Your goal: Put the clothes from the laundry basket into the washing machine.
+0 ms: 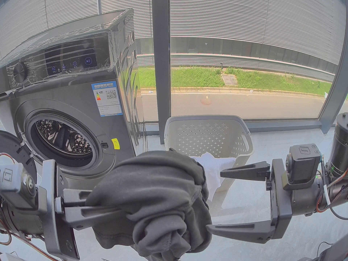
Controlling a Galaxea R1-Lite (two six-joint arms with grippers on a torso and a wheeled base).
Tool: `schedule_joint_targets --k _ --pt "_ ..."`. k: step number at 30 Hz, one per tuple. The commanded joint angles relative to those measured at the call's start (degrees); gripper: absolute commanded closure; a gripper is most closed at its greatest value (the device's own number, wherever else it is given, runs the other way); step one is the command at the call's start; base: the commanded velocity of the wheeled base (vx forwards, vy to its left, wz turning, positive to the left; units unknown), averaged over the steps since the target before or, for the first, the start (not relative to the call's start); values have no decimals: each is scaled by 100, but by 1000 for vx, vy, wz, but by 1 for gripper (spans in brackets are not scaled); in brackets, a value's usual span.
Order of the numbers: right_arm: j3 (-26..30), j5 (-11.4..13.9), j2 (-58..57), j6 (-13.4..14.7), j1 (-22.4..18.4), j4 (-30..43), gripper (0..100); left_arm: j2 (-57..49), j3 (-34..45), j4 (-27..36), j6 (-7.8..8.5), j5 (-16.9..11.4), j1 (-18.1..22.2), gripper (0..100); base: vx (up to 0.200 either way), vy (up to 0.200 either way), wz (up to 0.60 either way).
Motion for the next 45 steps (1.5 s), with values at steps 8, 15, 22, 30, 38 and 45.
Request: schedule_joint_targets --k 8,15,22,30,38,45 --pt "928 142 -720 92 -469 -1 0 -12 -294 -71 -88 -20 136 100 0 0 0" --pt "823 265 -157 66 -486 -27 0 -12 -417 -71 -79 -20 136 100 0 0 0" --pt "849 440 511 48 -732 -45 0 -29 -531 -71 -71 -11 136 100 0 0 0" --pt "770 678 1284 48 -899 -783 0 -29 -531 -71 -71 -11 136 100 0 0 0" --pt "577 774 1469 48 -812 -853 0 15 -514 -71 -71 -11 136 100 0 0 0" --pt "401 862 1469 57 -574 -862 0 15 -478 -71 -71 -11 136 100 0 0 0"
